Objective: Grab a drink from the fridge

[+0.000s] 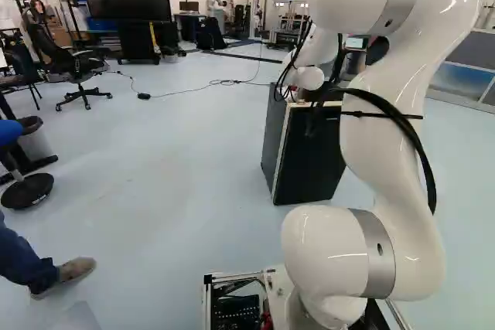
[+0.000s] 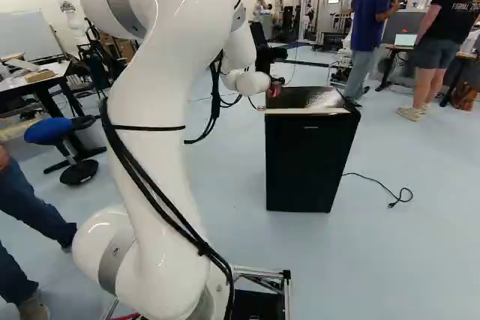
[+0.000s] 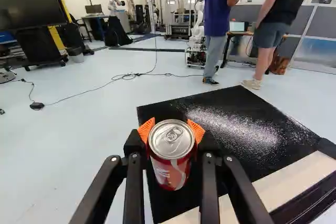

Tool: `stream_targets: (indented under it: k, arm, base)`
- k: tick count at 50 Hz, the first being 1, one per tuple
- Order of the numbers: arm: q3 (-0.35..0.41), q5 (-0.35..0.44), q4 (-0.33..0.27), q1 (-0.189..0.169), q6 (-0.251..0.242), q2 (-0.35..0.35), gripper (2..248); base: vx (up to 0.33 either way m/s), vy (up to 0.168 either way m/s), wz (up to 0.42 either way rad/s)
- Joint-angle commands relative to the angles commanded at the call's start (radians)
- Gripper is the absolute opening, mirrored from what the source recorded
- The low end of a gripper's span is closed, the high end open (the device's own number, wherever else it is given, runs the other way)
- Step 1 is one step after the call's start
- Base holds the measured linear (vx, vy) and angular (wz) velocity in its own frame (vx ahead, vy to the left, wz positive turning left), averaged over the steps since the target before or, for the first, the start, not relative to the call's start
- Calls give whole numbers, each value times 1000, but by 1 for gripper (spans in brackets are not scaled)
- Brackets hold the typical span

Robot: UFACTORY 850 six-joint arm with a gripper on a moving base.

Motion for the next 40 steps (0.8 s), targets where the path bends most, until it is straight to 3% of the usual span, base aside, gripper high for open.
stream_targets:
  k: [40]
  arm:
    - [39,8,-2,9,0,41,99]
  base:
    - [0,0,0]
